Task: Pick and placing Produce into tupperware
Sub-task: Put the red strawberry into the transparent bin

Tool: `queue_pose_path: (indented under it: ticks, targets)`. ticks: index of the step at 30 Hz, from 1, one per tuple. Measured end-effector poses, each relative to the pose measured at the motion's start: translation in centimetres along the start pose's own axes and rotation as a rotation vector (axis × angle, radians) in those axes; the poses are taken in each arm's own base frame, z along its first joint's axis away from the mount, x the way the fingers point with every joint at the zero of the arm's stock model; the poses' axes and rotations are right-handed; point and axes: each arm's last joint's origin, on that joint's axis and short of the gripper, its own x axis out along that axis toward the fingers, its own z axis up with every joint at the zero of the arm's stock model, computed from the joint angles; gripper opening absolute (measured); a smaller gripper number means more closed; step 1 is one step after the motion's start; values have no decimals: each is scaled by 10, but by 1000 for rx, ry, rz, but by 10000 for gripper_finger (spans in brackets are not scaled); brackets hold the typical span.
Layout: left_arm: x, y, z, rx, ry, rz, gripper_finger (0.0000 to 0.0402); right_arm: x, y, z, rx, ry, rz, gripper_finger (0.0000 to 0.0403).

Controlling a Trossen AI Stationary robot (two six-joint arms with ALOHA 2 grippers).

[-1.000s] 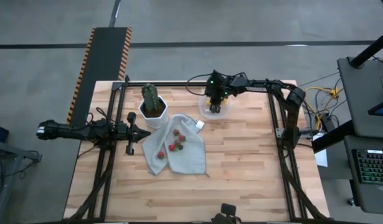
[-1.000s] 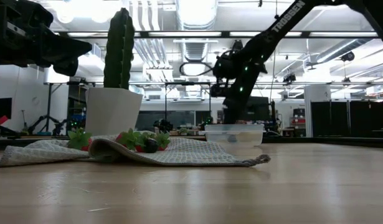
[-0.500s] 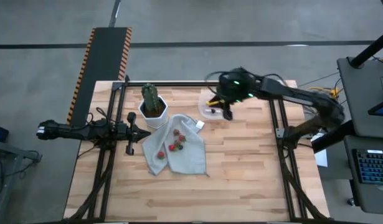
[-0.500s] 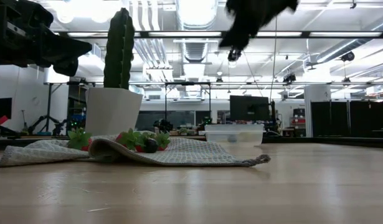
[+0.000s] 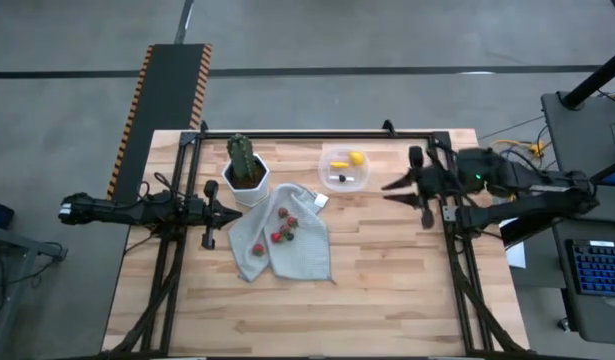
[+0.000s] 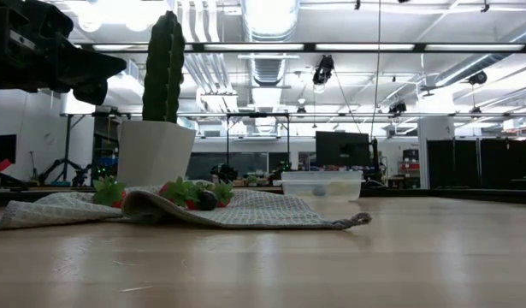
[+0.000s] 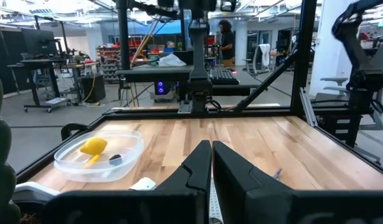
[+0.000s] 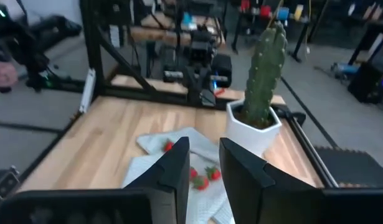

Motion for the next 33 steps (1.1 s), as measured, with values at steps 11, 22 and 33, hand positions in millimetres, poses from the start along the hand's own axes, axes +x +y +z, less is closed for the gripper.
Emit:
queue_pose_path:
  ticks: [11,22,33]
  targets:
    - [-1,1,14,-16,-143,5,0,10,15,-80,27,-133,18,81]
    - [-2,-1,31,4,-329,-65,0,44,21,-140,26,-135,19,83]
    - [13,-3,35,135,-283,-47,64,56,20,-134,-10,-157,13,75]
